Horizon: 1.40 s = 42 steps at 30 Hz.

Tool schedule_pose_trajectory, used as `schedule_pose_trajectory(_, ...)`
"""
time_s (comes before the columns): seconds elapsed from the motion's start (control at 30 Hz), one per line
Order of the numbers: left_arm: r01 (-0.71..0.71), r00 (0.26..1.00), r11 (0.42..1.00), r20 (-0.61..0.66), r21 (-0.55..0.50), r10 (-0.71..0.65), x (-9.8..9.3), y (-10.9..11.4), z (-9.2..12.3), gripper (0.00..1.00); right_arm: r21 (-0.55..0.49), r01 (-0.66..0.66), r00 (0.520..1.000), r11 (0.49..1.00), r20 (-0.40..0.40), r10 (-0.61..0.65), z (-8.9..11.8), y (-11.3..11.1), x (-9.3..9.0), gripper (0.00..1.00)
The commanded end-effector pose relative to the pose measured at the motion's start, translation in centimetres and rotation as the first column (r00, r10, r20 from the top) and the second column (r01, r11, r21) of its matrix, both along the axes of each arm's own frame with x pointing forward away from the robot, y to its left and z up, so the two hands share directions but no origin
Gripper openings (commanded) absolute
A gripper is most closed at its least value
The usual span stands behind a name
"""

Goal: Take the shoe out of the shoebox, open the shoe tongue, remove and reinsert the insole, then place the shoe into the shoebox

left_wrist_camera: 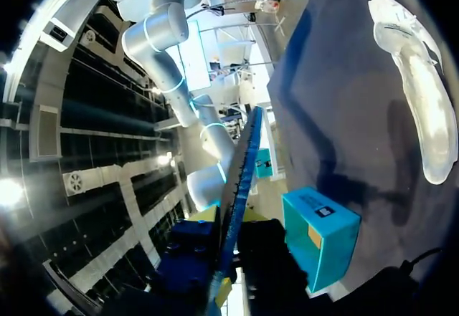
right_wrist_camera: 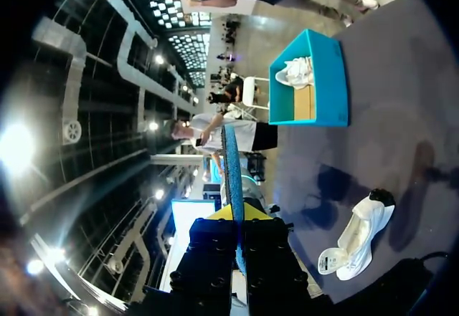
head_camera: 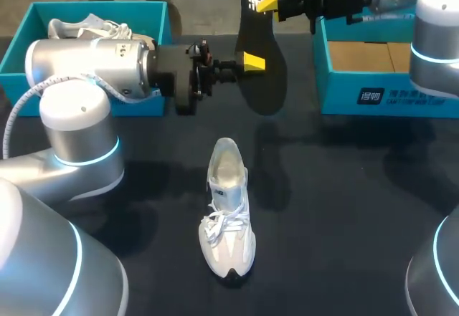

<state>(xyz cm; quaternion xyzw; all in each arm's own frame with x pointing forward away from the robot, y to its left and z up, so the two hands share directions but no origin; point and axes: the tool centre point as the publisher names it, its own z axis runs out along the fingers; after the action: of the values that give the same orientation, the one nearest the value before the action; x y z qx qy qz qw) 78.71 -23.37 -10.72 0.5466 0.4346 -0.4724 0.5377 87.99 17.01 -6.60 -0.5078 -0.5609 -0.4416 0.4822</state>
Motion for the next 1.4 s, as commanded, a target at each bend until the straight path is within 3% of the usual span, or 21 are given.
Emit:
schedule_pose_trajectory(0.03,-0.006,1.0,1.0,0.004,0.0,0.006,-0.1,-0.3,-0.1,0.0,-0.001,0.0,1.0,1.0,-0.001,0.0,0.0,0.1,0.0,0.0)
schedule_pose_trajectory(0.37,-0.006,1.0,1.0,0.012,0.0,0.006,-0.1,-0.4,-0.2,0.0,-0.002,-0.007,1.0,1.0,-0.004,0.007,0.1,0.2,0.1,0.0)
schedule_pose_trajectory(0.4,-0.006,1.0,1.0,0.014,0.001,0.006,-0.1,-0.3,-0.2,0.0,-0.001,-0.01,1.0,1.0,-0.003,0.01,0.2,0.2,0.2,0.04)
schedule_pose_trajectory(0.43,-0.006,1.0,1.0,0.016,0.001,0.006,-0.1,-0.3,-0.1,0.0,0.003,-0.011,1.0,1.0,0.0,0.011,0.3,0.3,0.2,0.4)
schedule_pose_trajectory(0.47,-0.005,1.0,1.0,0.018,0.001,0.005,-0.1,-0.3,-0.1,0.0,0.005,-0.011,1.0,1.0,0.0,0.011,0.3,0.3,0.2,1.0)
schedule_pose_trajectory(0.9,-0.034,0.999,0.999,0.041,0.009,0.033,0.4,2.0,0.4,0.0,0.017,0.034,0.999,0.999,0.018,-0.035,1.6,-1.4,-0.6,1.0)
schedule_pose_trajectory(1.13,-0.07,0.997,0.997,0.024,0.019,0.07,0.9,5.5,0.8,0.0,0.007,0.044,0.998,0.999,0.037,-0.044,2.7,-2.7,-2.0,1.0)
schedule_pose_trajectory(1.4,-0.098,0.995,0.993,-0.003,0.062,0.098,0.8,8.0,1.7,0.0,-0.005,0.052,0.998,0.999,0.025,-0.052,3.0,-3.0,-2.9,1.0)
